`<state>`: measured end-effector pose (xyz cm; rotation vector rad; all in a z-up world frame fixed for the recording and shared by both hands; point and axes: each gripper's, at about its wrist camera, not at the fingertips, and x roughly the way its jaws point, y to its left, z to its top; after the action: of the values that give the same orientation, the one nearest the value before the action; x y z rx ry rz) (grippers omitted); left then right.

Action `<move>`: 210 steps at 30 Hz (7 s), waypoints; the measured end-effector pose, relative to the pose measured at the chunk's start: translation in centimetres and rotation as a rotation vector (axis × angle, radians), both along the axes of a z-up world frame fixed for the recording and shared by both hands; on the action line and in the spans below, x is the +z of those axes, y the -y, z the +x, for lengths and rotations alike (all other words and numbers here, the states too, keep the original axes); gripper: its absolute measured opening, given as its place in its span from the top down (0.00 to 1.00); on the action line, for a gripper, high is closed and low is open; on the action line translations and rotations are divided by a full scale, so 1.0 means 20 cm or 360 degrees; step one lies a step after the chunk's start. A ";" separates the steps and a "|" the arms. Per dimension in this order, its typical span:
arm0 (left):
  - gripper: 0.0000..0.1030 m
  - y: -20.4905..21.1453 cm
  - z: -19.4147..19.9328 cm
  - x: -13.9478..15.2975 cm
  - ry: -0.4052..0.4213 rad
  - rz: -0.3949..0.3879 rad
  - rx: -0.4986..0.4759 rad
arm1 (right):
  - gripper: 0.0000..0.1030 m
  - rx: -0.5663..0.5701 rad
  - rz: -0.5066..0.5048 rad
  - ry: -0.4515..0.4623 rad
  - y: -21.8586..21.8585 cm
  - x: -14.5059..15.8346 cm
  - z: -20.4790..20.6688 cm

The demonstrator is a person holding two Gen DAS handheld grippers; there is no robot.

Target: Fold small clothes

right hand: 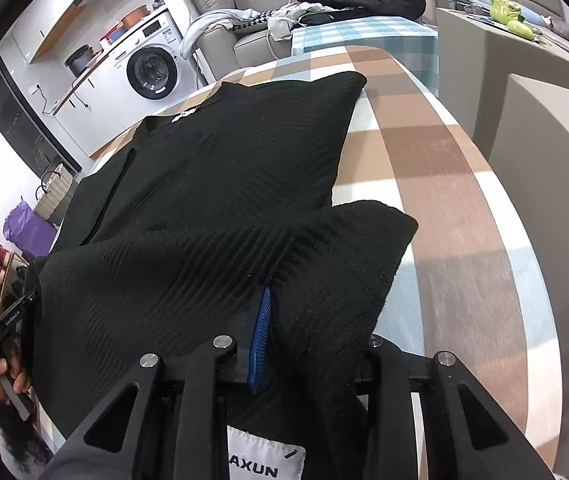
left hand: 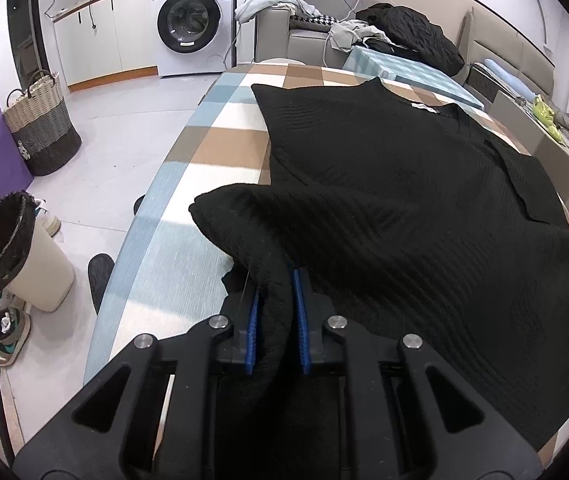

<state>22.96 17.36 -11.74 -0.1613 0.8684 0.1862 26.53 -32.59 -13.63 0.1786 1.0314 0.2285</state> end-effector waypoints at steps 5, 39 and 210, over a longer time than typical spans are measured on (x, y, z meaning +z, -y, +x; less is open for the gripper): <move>0.88 0.01 -0.11 0.01 0.0005 -0.0002 -0.0005 | 0.74 0.0018 -0.0020 -0.0010 0.02 0.02 -0.07; 0.27 -0.07 -0.53 0.15 0.0229 -0.0039 0.0085 | 0.38 0.0071 -0.0080 0.0170 -0.01 0.10 -0.28; 0.50 0.10 -0.64 0.03 0.0032 -0.0019 -0.0078 | 0.58 -0.0024 0.0276 0.0201 0.29 0.02 -0.58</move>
<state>10.12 15.41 -11.07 -0.1529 0.8529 0.1333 14.99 -38.32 -13.24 0.3248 0.8847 0.3117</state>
